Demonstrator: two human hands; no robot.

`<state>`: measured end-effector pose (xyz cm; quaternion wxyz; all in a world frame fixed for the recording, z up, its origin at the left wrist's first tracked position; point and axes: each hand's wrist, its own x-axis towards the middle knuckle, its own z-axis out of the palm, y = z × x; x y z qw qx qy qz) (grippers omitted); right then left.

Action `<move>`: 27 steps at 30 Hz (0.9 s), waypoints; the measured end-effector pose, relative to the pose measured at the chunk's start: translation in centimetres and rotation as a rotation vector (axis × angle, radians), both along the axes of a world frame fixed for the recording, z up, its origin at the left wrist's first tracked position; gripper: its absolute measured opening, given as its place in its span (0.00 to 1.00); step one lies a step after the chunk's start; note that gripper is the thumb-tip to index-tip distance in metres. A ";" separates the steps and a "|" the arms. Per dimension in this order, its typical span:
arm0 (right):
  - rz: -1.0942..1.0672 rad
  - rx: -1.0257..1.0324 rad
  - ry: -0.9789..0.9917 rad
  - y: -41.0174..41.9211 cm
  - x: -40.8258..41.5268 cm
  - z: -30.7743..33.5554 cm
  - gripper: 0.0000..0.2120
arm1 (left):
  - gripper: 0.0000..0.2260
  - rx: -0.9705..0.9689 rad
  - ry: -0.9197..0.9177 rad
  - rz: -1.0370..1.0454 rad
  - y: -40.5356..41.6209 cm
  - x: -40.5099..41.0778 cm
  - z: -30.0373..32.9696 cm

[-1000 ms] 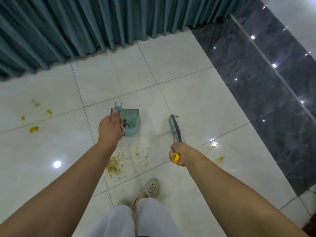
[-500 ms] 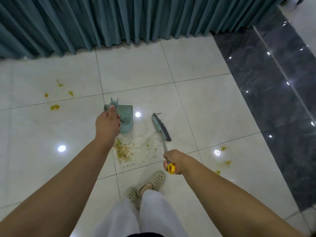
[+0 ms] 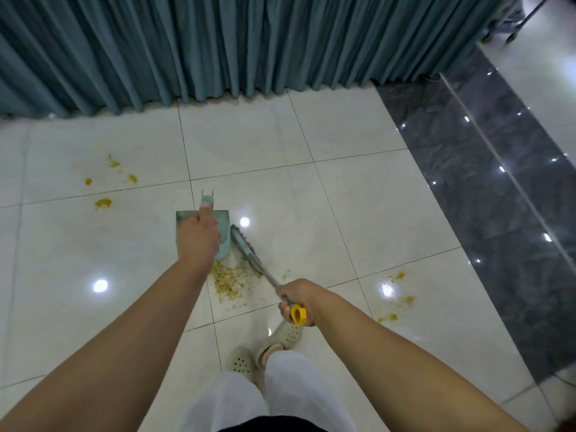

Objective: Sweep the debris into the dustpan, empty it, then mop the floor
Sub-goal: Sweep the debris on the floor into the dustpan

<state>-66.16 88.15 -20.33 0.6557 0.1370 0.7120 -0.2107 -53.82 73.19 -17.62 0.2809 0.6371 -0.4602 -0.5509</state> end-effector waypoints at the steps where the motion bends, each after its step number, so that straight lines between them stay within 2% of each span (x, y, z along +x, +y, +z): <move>1: -0.008 -0.007 0.016 0.0 -0.2 0.4 0.07 | 0.23 0.009 -0.001 0.006 0.0 -0.1 0.2; 6: -0.091 -0.031 0.098 0.8 -3.7 2.2 0.08 | 0.22 0.012 -0.007 -0.018 0.1 -1.1 1.1; 16: -0.452 -0.089 0.164 5.8 -14.2 0.9 0.04 | 0.22 0.033 0.059 -0.136 0.3 -6.1 1.4; 22: -0.667 -0.131 0.151 7.9 -22.9 -1.1 0.04 | 0.22 0.039 0.063 -0.241 0.7 -12.8 0.8; 27: -0.781 -0.155 0.116 9.2 -31.3 -2.0 0.05 | 0.18 0.102 0.057 -0.302 1.3 -20.7 0.1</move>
